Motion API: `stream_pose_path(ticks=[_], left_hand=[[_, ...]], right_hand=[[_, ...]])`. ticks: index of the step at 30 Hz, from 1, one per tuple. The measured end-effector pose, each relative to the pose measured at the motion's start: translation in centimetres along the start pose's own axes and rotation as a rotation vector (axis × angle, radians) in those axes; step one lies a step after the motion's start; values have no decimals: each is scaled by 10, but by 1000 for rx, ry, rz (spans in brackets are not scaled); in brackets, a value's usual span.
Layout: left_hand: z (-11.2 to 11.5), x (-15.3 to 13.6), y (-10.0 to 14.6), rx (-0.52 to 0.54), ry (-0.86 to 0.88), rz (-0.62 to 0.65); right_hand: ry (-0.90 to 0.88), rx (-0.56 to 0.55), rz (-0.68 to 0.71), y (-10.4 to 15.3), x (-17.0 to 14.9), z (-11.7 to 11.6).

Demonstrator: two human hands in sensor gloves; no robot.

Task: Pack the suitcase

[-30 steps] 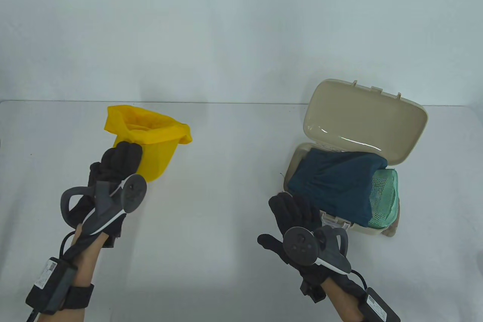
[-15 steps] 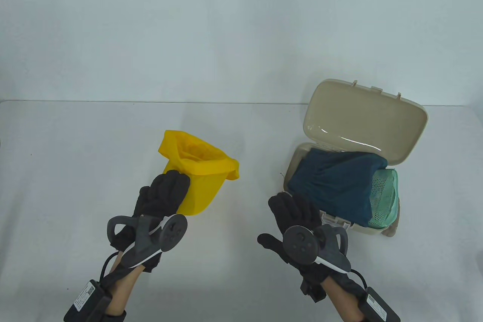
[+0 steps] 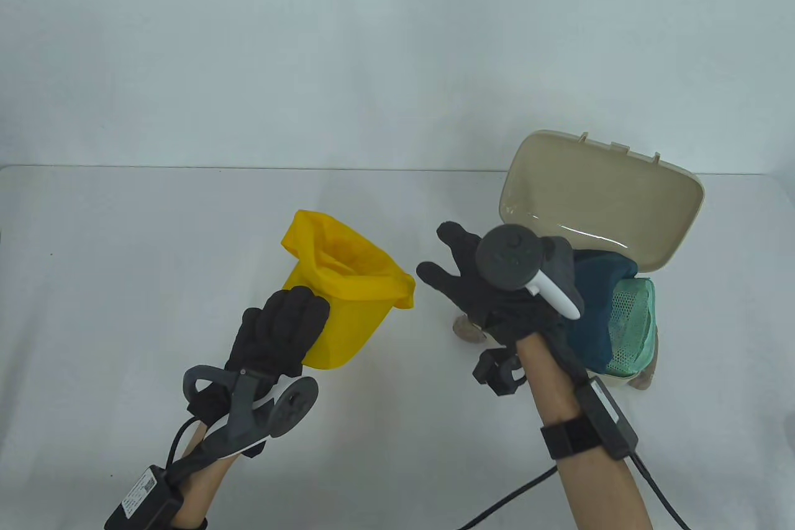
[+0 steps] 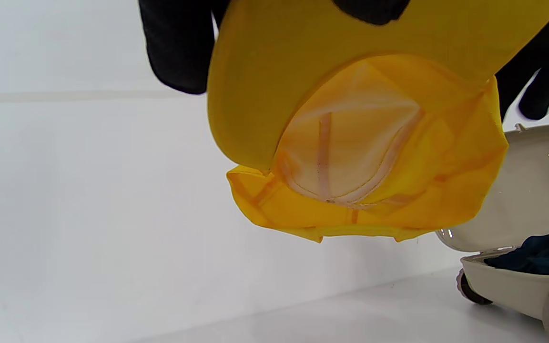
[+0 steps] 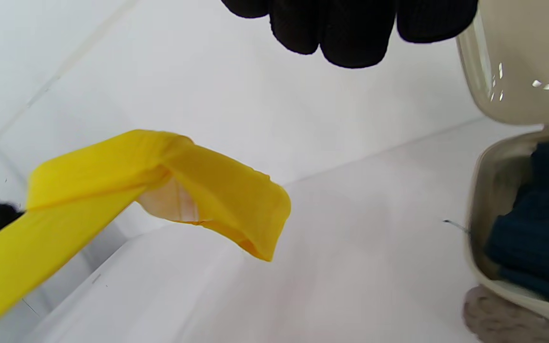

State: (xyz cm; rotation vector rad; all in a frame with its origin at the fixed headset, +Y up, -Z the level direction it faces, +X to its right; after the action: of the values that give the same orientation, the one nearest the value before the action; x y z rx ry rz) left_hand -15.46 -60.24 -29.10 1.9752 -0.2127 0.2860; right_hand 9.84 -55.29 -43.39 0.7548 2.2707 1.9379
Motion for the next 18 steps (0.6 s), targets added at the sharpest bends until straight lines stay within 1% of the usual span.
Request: stream_pose_path(ticks=[1, 4, 5, 7, 11, 12, 14, 16, 18], left_hand=[[-1, 1, 1, 7, 1, 6], [-6, 4, 4, 28, 6, 26], [-7, 4, 5, 31, 9, 26], [-10, 5, 7, 56, 16, 35], [-15, 7, 9, 75, 54, 65], [-15, 8, 10, 77, 55, 74], [-15, 10, 10, 84, 50, 84], [-12, 10, 10, 69, 41, 93], [-7, 11, 10, 46, 42, 113]], right_hand=[[-21, 25, -12, -8, -2, -1], [-123, 145, -37, -38, -13, -13], [-173, 174, -26, -44, -16, -17], [-339, 244, -6, -55, -26, -34], [-484, 371, 27, -66, -37, -68], [-527, 423, 52, -68, -37, -78], [-620, 468, 102, -69, -34, -89], [-683, 484, 153, -69, -28, -92], [-652, 490, 164, -69, -22, -89]])
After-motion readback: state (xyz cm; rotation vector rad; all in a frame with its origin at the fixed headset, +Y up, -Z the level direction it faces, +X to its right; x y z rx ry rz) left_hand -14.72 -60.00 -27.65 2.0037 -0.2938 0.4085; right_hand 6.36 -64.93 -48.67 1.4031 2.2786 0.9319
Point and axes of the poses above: the tracker on the back of each hand, its own x axis roughly to the thumb side, its own y axis roughly from the fingertips to the wrist, z = x × y, the point moved 4 cm from there along -y, roughly from the wrist to the fingertips, and after that the axes turned 10 degrees about y, right-handed, at the moved point
